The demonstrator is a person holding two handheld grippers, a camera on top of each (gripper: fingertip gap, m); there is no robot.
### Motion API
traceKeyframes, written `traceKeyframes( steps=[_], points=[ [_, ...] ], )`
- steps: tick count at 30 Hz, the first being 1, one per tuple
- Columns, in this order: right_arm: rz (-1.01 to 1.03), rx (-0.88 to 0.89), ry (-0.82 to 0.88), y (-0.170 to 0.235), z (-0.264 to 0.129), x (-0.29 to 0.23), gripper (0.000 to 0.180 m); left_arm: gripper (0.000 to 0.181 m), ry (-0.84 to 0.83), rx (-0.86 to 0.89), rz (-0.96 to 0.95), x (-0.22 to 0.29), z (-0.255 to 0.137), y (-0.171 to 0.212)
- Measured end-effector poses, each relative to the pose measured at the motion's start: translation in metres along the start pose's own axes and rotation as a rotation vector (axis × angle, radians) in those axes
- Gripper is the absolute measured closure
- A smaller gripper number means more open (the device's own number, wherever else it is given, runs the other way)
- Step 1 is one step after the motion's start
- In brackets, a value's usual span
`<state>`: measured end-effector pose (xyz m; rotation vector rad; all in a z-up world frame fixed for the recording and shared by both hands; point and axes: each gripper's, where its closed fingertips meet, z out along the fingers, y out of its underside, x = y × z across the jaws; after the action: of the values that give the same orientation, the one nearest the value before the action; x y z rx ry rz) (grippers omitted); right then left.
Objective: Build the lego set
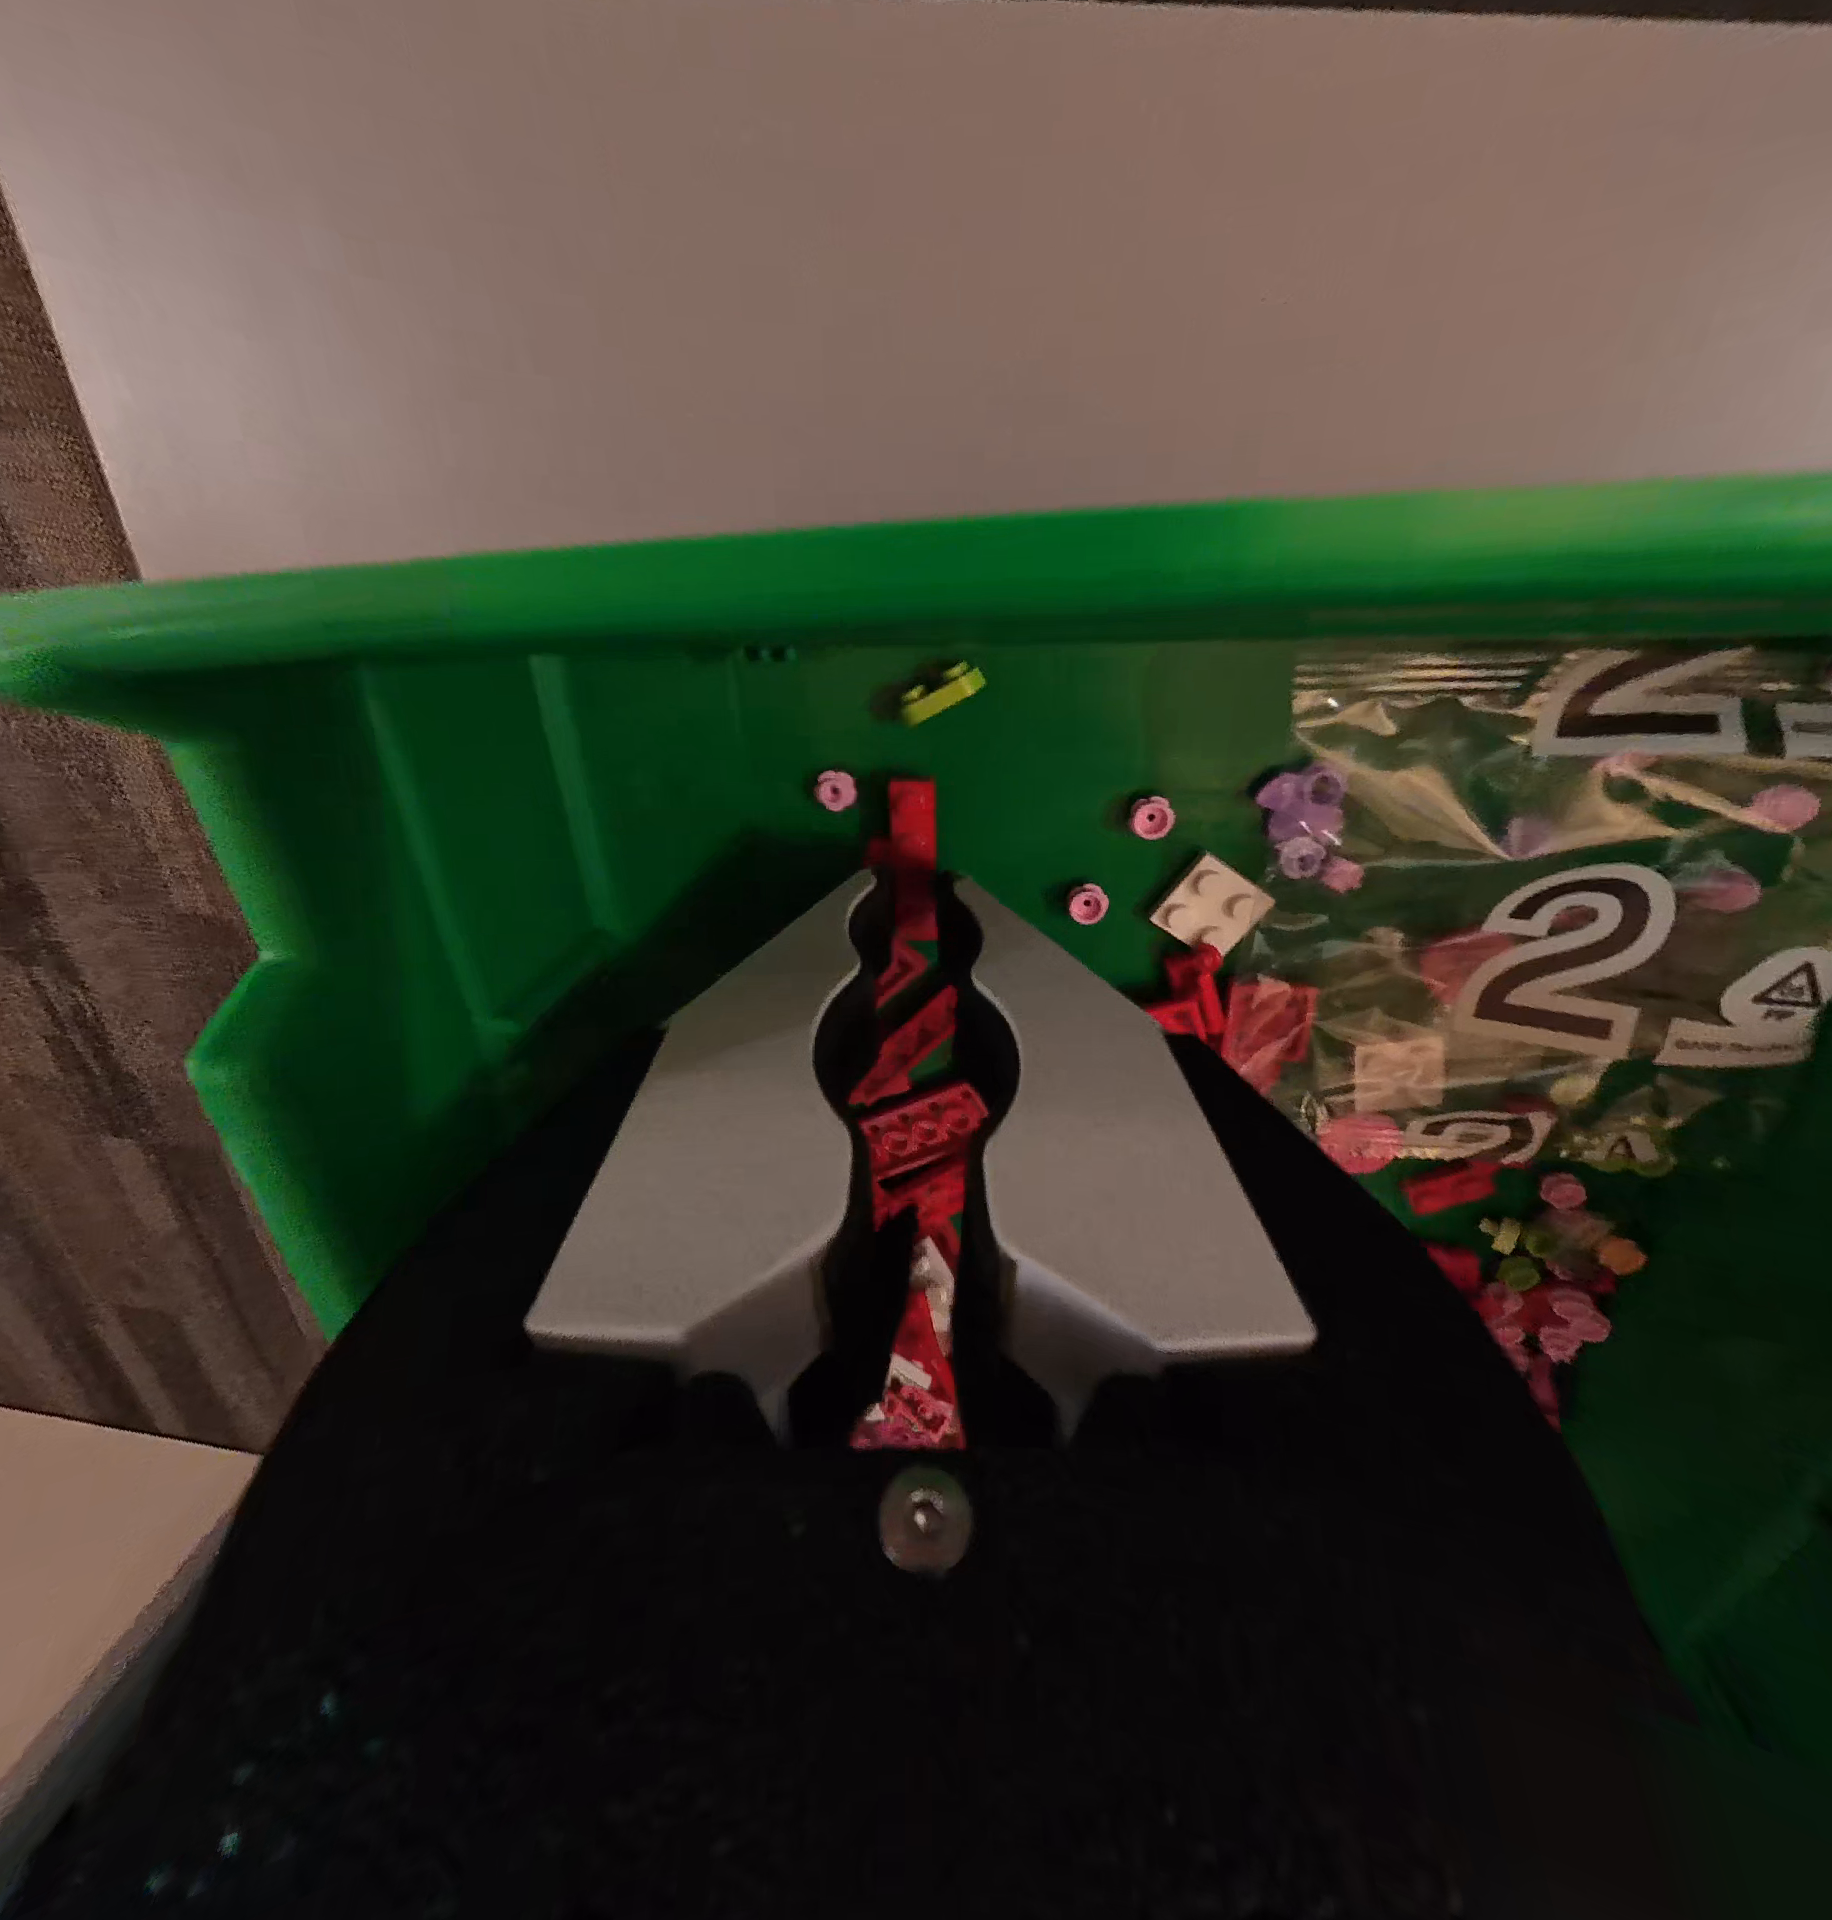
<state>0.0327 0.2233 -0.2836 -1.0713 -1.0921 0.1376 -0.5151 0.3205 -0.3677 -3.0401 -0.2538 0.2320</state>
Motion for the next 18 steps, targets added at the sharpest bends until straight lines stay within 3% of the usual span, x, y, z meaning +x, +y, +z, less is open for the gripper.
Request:
traceKeyframes(
  steps=[8, 13, 18],
  points=[
    [-0.005, -0.001, -0.002, 0.0, 0.0, -0.001, 0.18, 0.175, 0.053, 0.021, 0.111, 0.02, -0.017, 0.001],
    [-0.003, 0.0, -0.003, 0.0, 0.0, -0.001, 0.18, 0.175, 0.016, 0.204, 0.251, 0.036, -0.076, -0.015],
    [-0.001, -0.001, 0.001, 0.0, 0.0, 0.0, 0.18, 0.175, 0.103, 0.324, 0.47, 0.097, -0.143, 0.0]
  ],
)
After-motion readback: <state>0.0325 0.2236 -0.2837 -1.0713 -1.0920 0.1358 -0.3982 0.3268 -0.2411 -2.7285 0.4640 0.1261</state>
